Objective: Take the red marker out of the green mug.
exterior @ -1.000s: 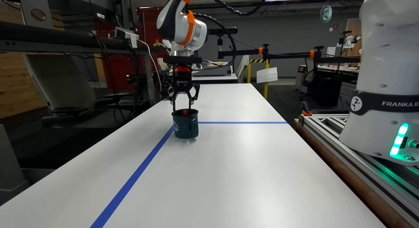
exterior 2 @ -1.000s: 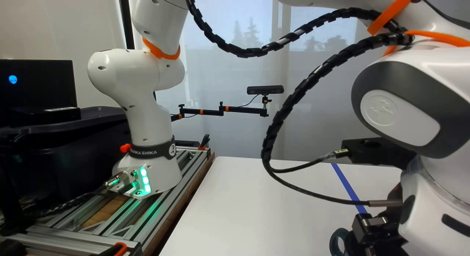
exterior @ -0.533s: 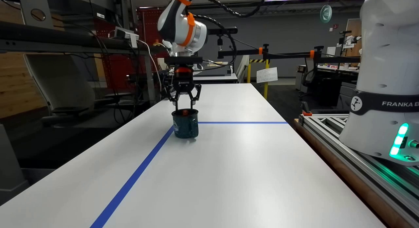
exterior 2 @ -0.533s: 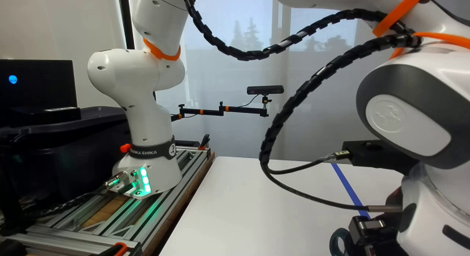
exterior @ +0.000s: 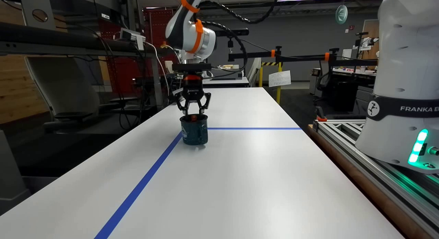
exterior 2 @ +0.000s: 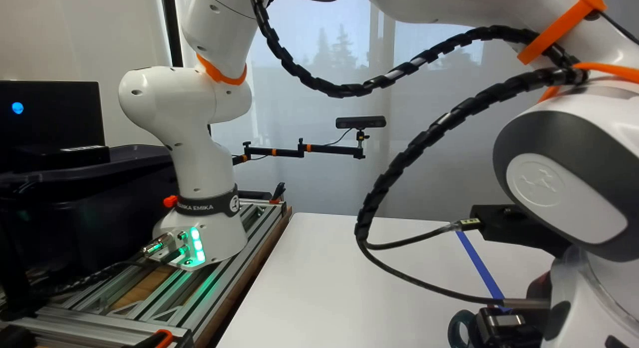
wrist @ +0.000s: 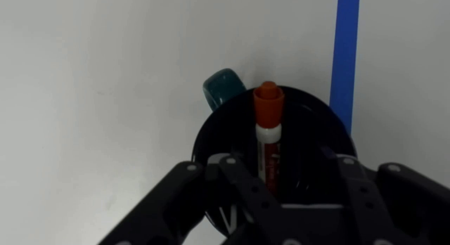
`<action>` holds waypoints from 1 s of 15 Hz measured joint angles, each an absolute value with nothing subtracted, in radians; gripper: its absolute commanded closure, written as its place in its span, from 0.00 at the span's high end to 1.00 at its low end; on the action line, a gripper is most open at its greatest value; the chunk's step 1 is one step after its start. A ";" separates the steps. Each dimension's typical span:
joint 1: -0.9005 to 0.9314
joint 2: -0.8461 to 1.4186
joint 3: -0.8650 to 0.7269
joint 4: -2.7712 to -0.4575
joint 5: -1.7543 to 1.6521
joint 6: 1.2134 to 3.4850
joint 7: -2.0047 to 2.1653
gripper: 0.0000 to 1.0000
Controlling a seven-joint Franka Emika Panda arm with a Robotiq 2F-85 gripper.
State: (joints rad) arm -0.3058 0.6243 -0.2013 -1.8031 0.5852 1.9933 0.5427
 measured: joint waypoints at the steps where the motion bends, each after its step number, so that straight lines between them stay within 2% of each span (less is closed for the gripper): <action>1: -0.309 0.632 -0.200 -1.796 0.594 1.993 0.539 0.48; 5: -0.318 0.664 -0.198 -1.764 0.619 1.973 0.527 0.45; 6: -0.319 0.672 -0.198 -1.756 0.621 1.966 0.527 0.36; 8: -0.321 0.686 -0.197 -1.742 0.623 1.952 0.526 0.13; 10: -0.323 0.701 -0.196 -1.728 0.627 1.941 0.525 0.00; 11: -0.324 0.706 -0.196 -1.722 0.630 1.935 0.524 0.04; 15: -0.330 0.710 -0.198 -1.708 0.635 1.912 0.523 0.05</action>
State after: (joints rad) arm -0.3298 0.7103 -0.1984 -1.7077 0.6349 1.9123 0.5227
